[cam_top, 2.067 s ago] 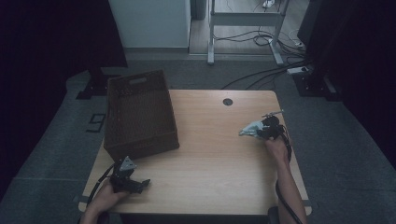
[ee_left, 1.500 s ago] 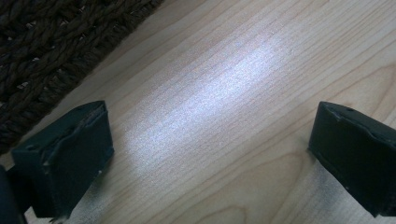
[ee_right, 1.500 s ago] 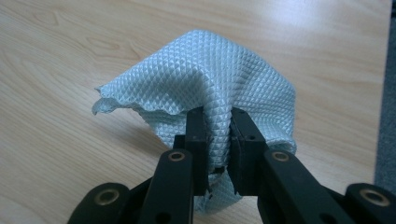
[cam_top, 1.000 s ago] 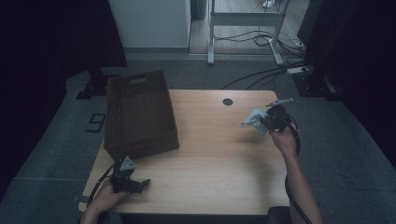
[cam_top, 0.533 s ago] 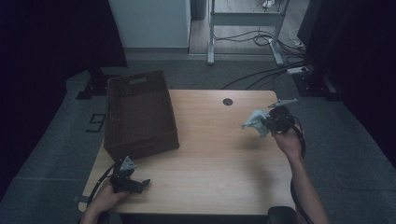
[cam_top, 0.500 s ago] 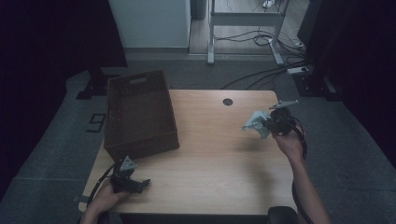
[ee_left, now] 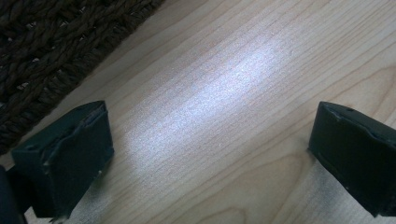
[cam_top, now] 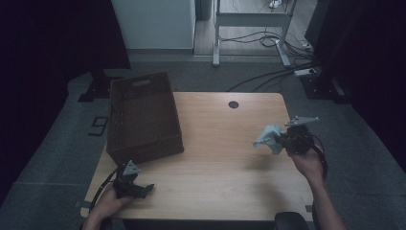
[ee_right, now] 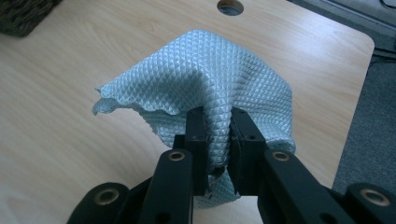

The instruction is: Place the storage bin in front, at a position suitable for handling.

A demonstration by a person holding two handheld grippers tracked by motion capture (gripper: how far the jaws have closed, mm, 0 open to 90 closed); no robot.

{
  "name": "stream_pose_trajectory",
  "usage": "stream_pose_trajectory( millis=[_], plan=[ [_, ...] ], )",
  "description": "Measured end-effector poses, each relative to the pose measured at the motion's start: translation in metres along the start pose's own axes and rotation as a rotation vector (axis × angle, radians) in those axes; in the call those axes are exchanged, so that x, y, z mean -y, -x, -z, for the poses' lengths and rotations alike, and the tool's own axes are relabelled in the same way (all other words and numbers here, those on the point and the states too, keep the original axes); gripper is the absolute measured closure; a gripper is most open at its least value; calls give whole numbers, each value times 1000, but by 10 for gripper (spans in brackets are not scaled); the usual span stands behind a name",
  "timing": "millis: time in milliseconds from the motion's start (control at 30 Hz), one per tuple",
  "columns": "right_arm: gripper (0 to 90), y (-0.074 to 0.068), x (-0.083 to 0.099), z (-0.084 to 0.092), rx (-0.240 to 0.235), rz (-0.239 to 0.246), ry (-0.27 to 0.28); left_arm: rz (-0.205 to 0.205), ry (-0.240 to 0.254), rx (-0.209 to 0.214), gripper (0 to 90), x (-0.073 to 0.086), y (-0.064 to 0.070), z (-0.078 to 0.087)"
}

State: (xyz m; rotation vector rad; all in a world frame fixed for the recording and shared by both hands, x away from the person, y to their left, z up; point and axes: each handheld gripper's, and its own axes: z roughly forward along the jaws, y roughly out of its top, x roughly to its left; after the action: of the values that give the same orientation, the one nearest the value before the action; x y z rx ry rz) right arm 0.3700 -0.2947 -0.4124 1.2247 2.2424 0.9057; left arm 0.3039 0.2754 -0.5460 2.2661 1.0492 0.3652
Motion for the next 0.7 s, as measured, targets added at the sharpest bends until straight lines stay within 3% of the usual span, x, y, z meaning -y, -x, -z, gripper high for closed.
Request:
stream_pose_trajectory(
  millis=[467, 700],
  plan=[
    [779, -9, 41, 42, -6, -8, 4, 0, 9, 0, 0, 0, 0, 0],
    [779, -17, 62, 53, -7, -3, 8, -6, 17, 7, 0, 1, -1, -1]
  ],
)
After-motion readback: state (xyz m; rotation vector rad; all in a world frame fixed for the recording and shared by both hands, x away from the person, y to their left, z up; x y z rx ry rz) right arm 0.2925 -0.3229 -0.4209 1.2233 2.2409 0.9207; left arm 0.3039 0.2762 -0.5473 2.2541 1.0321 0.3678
